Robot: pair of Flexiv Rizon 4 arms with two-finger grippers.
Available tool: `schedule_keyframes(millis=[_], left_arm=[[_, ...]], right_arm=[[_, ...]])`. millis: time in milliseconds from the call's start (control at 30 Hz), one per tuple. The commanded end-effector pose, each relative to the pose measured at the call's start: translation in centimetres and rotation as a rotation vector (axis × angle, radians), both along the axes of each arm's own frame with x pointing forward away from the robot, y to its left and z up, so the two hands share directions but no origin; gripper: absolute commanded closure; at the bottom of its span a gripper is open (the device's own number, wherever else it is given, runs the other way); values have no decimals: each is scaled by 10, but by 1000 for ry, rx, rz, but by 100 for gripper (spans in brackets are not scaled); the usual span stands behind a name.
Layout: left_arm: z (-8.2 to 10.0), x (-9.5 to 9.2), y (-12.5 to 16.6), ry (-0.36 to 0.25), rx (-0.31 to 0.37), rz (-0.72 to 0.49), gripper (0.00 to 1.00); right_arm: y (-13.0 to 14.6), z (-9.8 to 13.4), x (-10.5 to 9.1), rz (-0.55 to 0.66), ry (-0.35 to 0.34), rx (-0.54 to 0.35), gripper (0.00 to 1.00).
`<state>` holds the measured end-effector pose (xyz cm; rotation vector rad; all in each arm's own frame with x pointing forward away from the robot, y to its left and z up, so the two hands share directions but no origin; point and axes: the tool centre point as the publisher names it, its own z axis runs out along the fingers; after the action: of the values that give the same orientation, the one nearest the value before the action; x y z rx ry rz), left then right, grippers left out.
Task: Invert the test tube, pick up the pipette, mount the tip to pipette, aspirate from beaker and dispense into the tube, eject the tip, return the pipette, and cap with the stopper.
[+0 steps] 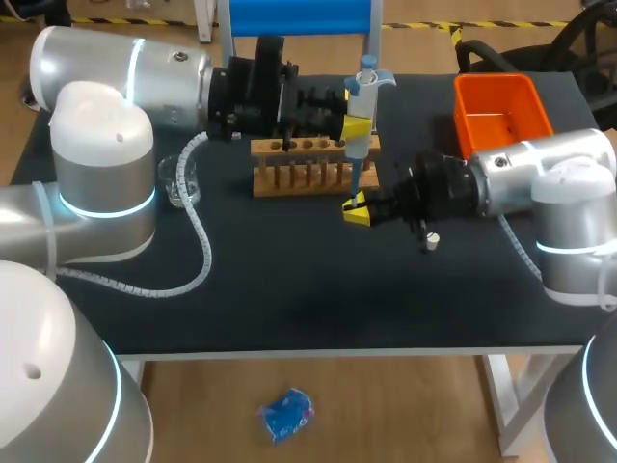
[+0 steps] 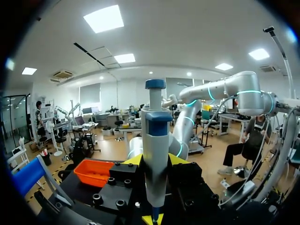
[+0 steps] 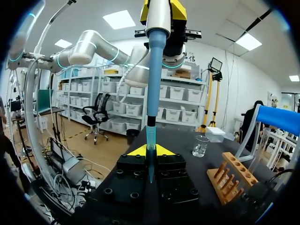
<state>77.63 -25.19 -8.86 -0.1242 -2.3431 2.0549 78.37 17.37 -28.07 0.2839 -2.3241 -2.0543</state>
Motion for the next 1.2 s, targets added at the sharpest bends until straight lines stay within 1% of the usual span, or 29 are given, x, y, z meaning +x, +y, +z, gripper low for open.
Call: schedule_keyframes(millis=[33, 767, 1200], left_arm=[[0, 0, 1, -1, -1, -1, 100], [0, 0, 1, -1, -1, -1, 100], [0, 0, 1, -1, -1, -1, 100]], right_arm=[[-2, 2, -2, -1, -3, -2, 100], [5, 2, 0, 14, 4, -19, 100], [5, -1, -2, 7, 14, -3, 100]])
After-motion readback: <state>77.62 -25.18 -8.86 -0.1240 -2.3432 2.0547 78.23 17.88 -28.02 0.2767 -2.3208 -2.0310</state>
